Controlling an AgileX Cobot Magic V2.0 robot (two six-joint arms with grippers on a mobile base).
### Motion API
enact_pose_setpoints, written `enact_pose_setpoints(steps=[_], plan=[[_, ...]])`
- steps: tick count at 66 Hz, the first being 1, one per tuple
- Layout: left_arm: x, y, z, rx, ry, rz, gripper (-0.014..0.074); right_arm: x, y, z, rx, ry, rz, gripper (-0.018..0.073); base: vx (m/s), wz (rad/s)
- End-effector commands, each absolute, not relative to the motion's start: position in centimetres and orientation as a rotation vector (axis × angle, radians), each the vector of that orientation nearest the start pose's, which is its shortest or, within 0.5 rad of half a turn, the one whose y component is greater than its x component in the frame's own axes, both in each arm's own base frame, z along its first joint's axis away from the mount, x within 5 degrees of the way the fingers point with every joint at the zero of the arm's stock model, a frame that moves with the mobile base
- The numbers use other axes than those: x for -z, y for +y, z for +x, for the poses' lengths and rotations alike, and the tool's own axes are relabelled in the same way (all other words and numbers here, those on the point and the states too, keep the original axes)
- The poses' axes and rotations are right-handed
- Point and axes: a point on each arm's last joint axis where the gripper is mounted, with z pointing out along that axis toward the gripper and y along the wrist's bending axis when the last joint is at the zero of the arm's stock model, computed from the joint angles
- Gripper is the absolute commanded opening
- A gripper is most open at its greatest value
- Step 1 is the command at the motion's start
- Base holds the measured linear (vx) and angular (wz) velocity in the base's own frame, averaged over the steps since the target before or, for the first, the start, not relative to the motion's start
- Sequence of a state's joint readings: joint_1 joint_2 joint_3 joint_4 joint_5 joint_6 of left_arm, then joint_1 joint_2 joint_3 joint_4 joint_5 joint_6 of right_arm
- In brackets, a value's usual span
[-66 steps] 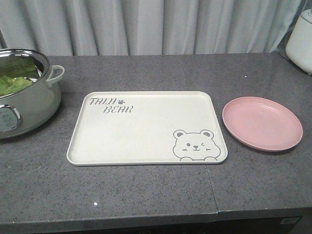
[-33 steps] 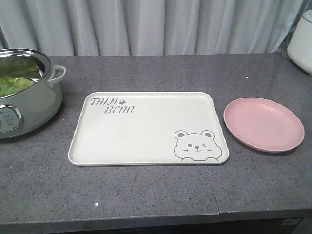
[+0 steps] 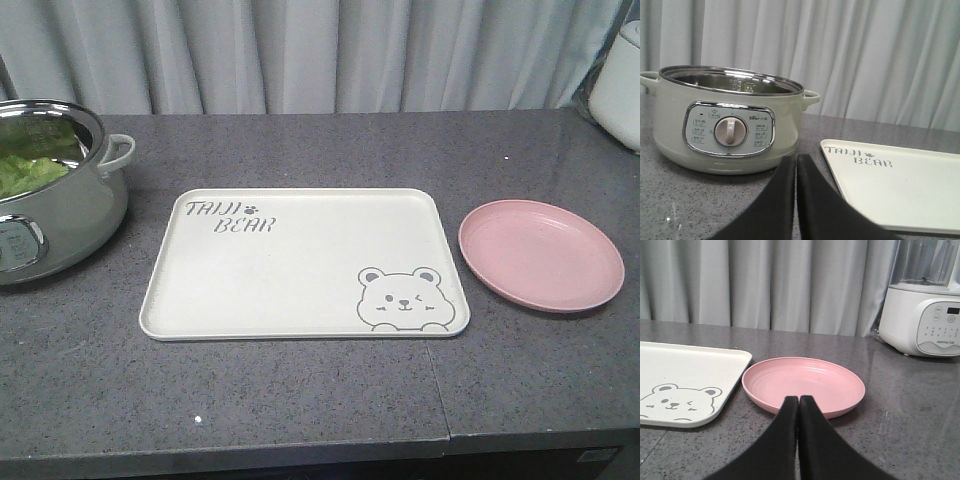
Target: Transfer vegetables to tray and serve
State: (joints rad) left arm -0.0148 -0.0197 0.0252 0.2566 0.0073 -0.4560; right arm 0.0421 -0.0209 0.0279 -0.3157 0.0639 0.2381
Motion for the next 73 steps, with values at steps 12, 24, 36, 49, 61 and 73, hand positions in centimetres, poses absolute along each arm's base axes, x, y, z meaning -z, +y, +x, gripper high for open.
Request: enact_pose_setpoints(steps=[12,24,36,49,61,73], plan=[[-20.5,-0.2,5.6,0.193,1.437,-0.12,-0.0006,-20.0,0.2,5.7,0.039,1.5,-0.095,-0.0006,0.0,0.0],[-20.5,-0.2,5.6,0.193,1.437,-0.12,-0.0006,-20.0,0.2,5.7,0.039,1.5,-0.095,-0.0006,0.0,0.0],[-20.6,-0.3,5.5,0.2,1.426,-0.12,-0.0006,-20.3,0.3,5.6,0.013,1.465,-0.084,-0.0006,0.0,0.0],[-21.1,-0.4,5.4,0.237,1.369,-0.123,-0.0006,-22.0,0.6,5.3,-0.094,1.287,-0.042,-0.0006,0.0,0.0],[-21.7,-0.5,5.3,0.254,1.309,-0.105,-0.0006,-22.4,0.7,5.2,-0.143,1.238,-0.014,-0.0006,0.0,0.0],[-22.6,-0.6,5.0,0.317,1.204,-0.12,-0.0006,-22.3,0.4,5.2,-0.319,1.25,0.148,-0.0006,0.0,0.0]])
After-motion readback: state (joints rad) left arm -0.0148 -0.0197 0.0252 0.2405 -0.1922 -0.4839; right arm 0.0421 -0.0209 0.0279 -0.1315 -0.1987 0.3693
